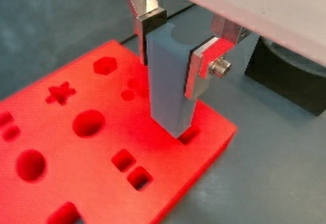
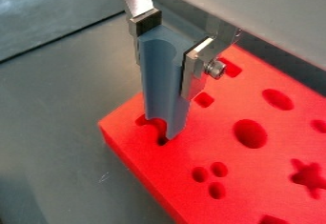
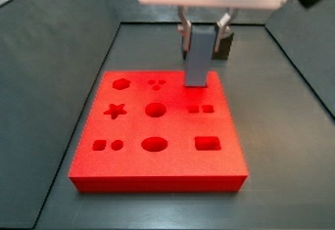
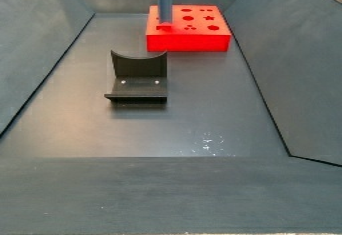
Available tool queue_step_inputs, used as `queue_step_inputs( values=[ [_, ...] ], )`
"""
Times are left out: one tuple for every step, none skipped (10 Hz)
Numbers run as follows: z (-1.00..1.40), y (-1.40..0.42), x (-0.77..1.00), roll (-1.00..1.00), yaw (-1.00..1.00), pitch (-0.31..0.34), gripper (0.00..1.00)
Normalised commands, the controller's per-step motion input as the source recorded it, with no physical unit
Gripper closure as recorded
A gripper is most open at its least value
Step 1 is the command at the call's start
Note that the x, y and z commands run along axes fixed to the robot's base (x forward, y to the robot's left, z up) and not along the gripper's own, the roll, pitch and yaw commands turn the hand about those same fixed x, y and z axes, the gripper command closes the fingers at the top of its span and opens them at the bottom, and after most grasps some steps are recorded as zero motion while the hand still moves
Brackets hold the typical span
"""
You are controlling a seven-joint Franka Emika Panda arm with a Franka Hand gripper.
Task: Pick up the arch object. Move up. Move to above the board. Insert the arch object.
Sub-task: Insert the arch object.
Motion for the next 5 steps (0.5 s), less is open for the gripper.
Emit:
queue_step_inputs(
  values=[
    [-0.23, 0.08, 0.07, 0.08, 0.0, 0.03, 1.0],
    [-0.19, 0.07, 0.16, 0.03, 0.0, 0.053, 1.0],
    [-0.17, 0.07, 0.08, 0.0, -0.13, 0.029, 1.0],
    [-0.27, 0.15, -0.03, 0.06, -0.18, 0.021, 1.0],
    [-0.32, 0.12, -0.23, 0.05, -0.11, 0.0, 1.0]
  ],
)
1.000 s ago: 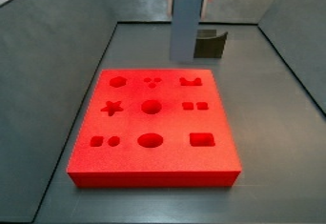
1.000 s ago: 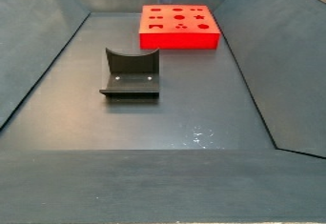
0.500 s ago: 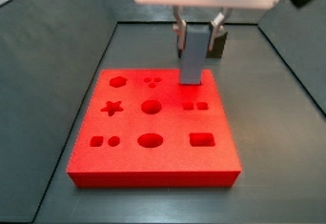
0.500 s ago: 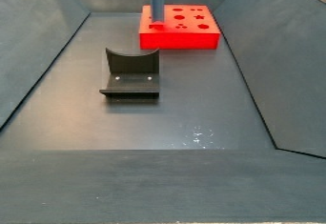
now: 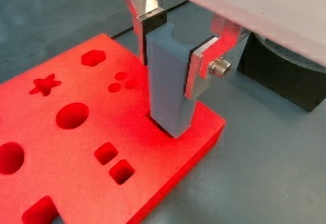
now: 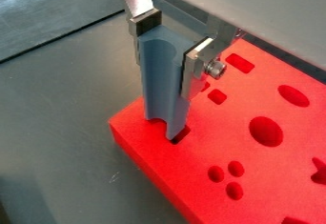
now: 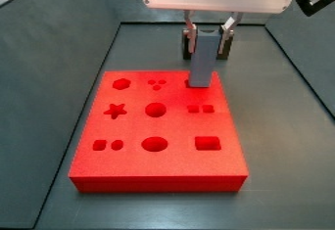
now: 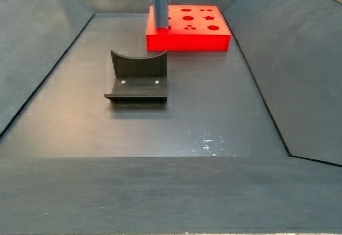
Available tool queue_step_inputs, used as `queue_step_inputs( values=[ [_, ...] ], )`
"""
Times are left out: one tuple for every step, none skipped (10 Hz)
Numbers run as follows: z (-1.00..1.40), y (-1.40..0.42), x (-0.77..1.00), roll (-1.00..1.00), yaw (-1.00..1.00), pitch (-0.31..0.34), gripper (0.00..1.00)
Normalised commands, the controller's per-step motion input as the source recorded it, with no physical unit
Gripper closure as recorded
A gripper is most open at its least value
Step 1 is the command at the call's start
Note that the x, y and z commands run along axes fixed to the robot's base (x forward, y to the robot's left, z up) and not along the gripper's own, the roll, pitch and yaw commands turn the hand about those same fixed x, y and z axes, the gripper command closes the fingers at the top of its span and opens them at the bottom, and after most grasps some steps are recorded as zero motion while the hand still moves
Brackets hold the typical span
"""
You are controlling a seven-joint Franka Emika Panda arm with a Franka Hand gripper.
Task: Pick up the arch object. Move up. Move to above the board. Insert the arch object.
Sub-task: Insert the arch object.
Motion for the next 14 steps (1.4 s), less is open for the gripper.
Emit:
queue_step_inputs(
  values=[
    [-0.36, 0.04, -0.24, 0.02, -0.06, 0.0, 1.0],
    [-0.37, 0.0, -0.28, 0.0, -0.07, 0.0, 1.0],
    [-0.37, -0.02, -0.21, -0.03, 0.0, 0.0, 1.0],
    [-0.38, -0.09, 0.08, -0.14, 0.0, 0.0, 1.0],
    [-0.41, -0.05, 0.18, -0.14, -0.02, 0.0, 1.0],
    [-0.44, -0.01, 0.22, -0.08, 0.0, 0.0, 1.0],
    [-0.46, 0.0, 0.25, -0.05, 0.0, 0.0, 1.0],
    [-0.46, 0.0, 0.21, -0.04, 0.0, 0.0, 1.0],
    [-0.45, -0.03, 0.23, -0.03, 0.0, 0.0, 1.0],
    [-0.47, -0.06, 0.19, 0.0, 0.0, 0.006, 1.0],
    [-0.49, -0.05, 0.1, 0.0, 0.0, 0.0, 1.0],
    [-0.43, -0.03, 0.04, 0.0, 0.0, 0.0, 1.0],
    [-0.4, -0.05, 0.02, 0.06, 0.0, 0.0, 1.0],
    [-0.1, -0.02, 0.0, 0.04, -0.05, 0.0, 1.0]
  ],
)
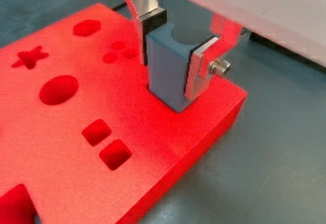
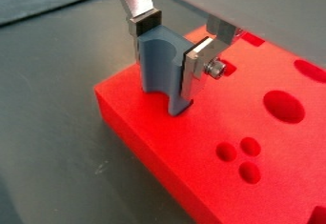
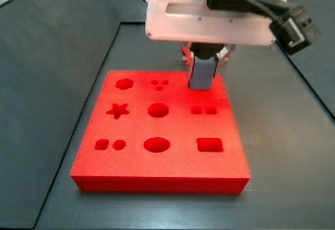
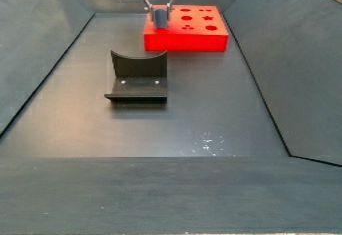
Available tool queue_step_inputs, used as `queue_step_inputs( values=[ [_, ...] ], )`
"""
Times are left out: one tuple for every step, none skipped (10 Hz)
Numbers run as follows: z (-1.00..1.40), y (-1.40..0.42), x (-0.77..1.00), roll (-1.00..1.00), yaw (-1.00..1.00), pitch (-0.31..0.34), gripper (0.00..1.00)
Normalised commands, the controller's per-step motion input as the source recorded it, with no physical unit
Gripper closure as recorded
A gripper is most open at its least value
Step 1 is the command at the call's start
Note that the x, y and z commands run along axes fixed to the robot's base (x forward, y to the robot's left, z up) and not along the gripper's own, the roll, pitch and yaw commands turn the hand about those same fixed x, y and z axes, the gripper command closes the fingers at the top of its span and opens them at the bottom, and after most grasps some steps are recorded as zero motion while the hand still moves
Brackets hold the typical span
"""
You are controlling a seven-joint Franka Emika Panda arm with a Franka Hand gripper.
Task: Pick up the arch object. Move up. Move to above the board. Insert the arch object.
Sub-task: Insert the arch object.
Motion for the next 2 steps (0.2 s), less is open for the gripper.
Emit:
queue_step_inputs(
  values=[
    [0.0, 0.02, 0.0, -0.04, 0.0, 0.0, 1.0],
    [0.0, 0.0, 0.0, 0.0, 0.0, 0.0, 1.0]
  ],
)
